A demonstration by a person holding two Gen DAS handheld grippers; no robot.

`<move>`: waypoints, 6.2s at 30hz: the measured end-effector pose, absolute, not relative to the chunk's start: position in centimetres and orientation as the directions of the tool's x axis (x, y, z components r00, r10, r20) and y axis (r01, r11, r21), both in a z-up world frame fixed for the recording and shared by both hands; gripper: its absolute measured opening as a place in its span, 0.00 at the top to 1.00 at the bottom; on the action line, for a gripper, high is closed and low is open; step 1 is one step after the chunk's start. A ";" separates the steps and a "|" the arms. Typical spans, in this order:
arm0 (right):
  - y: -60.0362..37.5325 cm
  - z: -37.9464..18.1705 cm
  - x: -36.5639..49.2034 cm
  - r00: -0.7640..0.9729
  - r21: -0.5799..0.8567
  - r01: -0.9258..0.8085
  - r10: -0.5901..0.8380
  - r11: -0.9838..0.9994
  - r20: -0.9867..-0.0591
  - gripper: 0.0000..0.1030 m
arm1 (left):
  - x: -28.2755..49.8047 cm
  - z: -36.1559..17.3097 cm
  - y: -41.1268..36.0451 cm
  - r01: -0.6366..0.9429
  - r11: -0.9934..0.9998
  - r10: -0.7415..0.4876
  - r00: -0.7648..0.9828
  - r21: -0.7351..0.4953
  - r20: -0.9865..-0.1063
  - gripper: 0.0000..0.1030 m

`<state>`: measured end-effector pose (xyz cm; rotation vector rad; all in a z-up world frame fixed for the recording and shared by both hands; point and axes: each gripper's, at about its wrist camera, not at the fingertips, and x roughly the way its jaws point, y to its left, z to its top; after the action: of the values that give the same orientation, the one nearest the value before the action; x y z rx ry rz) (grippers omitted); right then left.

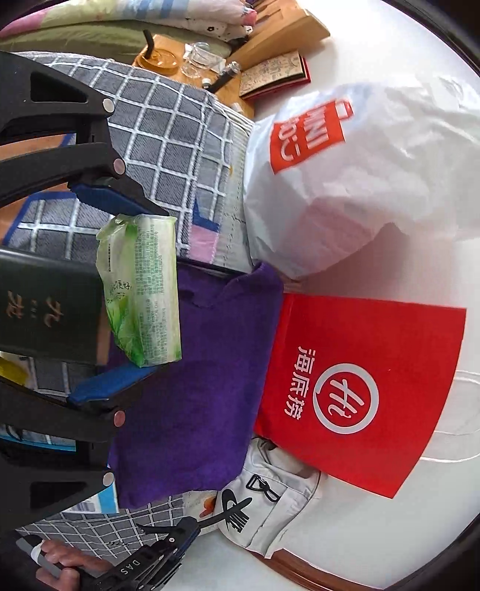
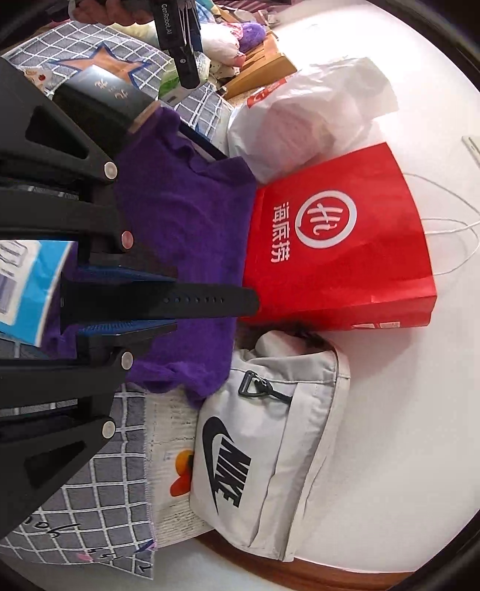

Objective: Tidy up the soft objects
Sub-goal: 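Carry the packet and strap onto the purple towel and open both tools, then withdraw both tools from the towel back over the remaining items, then grasp the white mesh bag with the right tool, then grasp the orange-print packet with the left tool while the right tool holds the mesh bag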

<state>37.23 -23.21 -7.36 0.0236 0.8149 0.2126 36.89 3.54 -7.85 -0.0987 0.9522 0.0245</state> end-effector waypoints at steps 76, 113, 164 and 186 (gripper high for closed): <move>-20.9 -6.9 21.5 0.586 0.155 -0.192 0.240 0.969 -0.774 0.50 | 24.0 -6.5 4.9 -0.029 0.987 -0.111 0.602 -0.161 -0.790 0.25; -15.3 -17.4 11.8 0.558 -0.003 -0.248 0.141 0.969 -0.817 0.69 | 16.4 -15.9 8.4 -0.051 0.968 -0.189 0.504 -0.247 -0.843 0.25; -24.7 -16.4 9.6 0.585 -0.025 -0.065 0.017 0.998 -0.811 0.87 | 21.5 -18.9 4.2 -0.007 0.998 -0.060 0.440 -0.070 -0.896 0.25; -25.1 -11.6 9.4 0.686 -0.001 -0.083 0.056 0.997 -0.725 0.87 | 22.5 -19.5 3.5 0.052 0.999 -0.022 0.459 0.002 -0.888 0.13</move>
<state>9.36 -25.06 -11.64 -0.0345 0.8108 0.0780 22.52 3.46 -19.46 0.0300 1.0929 -0.0454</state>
